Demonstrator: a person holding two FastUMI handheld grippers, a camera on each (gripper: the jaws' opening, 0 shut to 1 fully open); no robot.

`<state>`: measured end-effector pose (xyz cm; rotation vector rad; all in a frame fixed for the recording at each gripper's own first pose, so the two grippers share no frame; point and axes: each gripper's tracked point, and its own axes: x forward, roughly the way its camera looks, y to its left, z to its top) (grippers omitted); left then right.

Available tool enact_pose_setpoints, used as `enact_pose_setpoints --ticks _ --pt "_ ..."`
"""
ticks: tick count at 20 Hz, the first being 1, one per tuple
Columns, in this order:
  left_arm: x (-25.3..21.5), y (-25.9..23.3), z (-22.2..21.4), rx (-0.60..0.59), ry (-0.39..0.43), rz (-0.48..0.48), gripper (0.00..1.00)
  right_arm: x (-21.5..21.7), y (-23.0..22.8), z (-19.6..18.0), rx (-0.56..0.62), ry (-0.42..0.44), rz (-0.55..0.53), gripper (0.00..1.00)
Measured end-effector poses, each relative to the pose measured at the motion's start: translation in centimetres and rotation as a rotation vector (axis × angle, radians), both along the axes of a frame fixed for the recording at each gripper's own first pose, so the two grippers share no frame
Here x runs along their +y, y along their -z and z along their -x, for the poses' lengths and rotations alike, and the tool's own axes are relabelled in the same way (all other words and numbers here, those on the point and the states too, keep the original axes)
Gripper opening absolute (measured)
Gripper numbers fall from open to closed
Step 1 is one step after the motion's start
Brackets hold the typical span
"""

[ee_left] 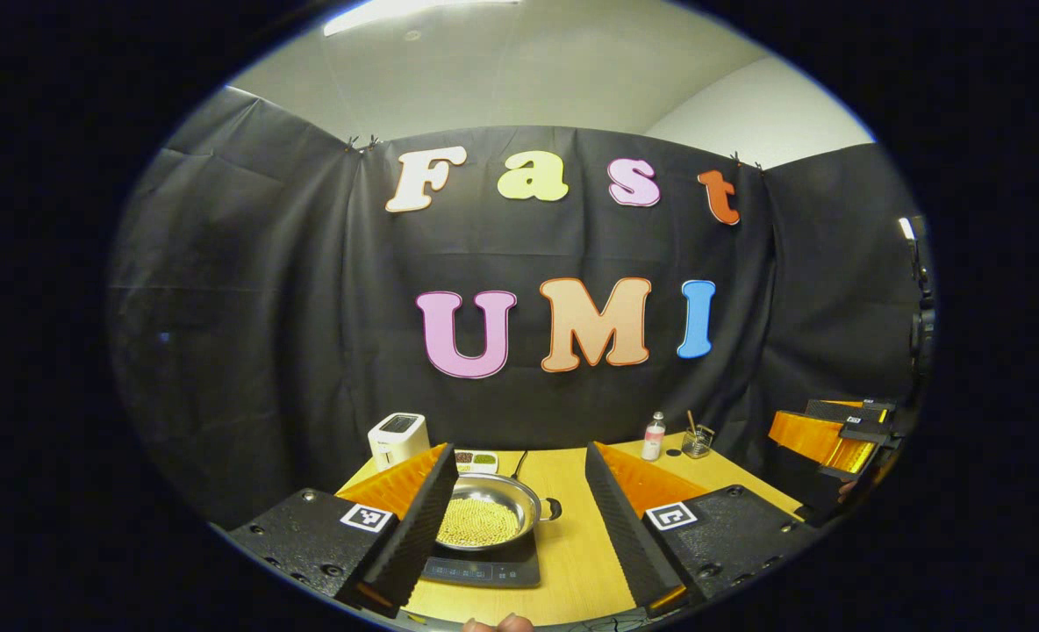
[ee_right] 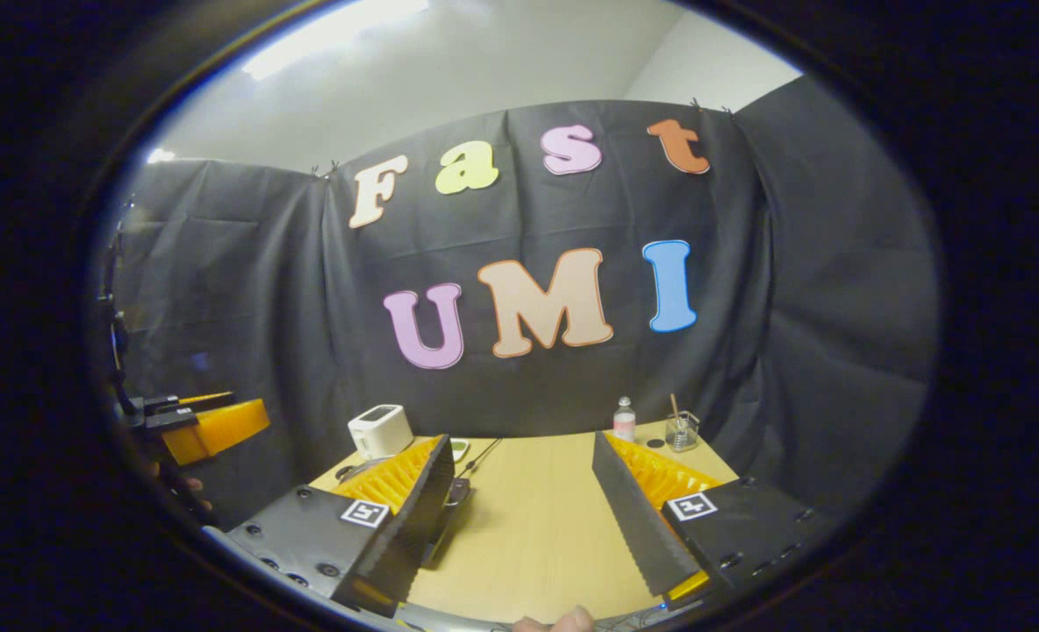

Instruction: First push the handle of the pot to place it horizontally, then grasp the pot with both hands and set it on the induction cooktop.

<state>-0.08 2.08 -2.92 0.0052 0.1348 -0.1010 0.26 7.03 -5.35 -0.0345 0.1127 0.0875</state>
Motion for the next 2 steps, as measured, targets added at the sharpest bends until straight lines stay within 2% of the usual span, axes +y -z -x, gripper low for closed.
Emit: enact_pose_setpoints --ticks 1,2 --pt "-0.03 -0.51 0.17 -0.010 0.005 0.000 0.89 0.68 -0.16 0.09 0.001 -0.003 0.006 0.98" --pt "0.15 -0.58 0.26 -0.014 0.003 -0.002 0.89 1.20 -0.15 0.28 0.000 -0.002 0.011 0.98"
